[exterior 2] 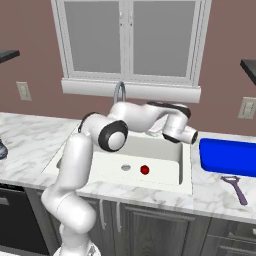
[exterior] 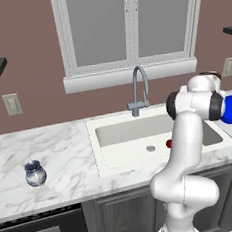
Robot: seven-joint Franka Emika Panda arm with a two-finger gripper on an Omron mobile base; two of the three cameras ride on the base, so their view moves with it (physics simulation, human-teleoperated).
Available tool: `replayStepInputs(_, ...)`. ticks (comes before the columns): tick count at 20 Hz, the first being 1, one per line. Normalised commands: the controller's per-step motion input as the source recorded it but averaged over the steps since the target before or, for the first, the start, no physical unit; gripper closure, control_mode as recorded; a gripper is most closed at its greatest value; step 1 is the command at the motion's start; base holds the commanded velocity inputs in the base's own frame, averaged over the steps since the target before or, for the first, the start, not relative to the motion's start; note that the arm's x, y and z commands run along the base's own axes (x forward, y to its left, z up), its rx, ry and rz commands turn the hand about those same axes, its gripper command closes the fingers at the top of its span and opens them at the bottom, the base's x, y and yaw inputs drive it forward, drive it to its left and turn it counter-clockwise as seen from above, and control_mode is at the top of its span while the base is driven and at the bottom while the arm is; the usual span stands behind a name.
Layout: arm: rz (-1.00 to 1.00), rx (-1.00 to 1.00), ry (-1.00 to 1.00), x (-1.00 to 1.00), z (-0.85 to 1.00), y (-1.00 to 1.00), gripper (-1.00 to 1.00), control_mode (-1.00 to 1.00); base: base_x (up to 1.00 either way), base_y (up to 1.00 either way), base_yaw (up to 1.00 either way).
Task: Pick up all produce items and place them in the sink. Turn on the sink faucet to wash them. Then turn the sink off and put them in the tray.
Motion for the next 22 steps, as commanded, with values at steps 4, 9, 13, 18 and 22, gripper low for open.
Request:
replayStepInputs(4,-0.13,-0.05,0.0,-0.61,0.69,0.0,-1.0,-1.0,0.0,0.0,0.0)
replayStepInputs(9,-0.16,-0.05,0.04,-0.54,0.67,-0.03,-1.0,-1.0,0.0,0.0,0.0)
replayStepInputs(13,-0.22,-0.02,0.18,-0.39,0.44,-0.04,-1.0,-1.0,0.0,0.0,0.0)
replayStepInputs(18,-0.29,0.0,0.38,-0.31,0.09,0.0,-1.0,-1.0,0.0,0.0,0.0)
replayStepInputs(22,-0.3,0.0,0.49,-0.25,0.06,0.0,-1.0,-1.0,0.0,0.0,0.0)
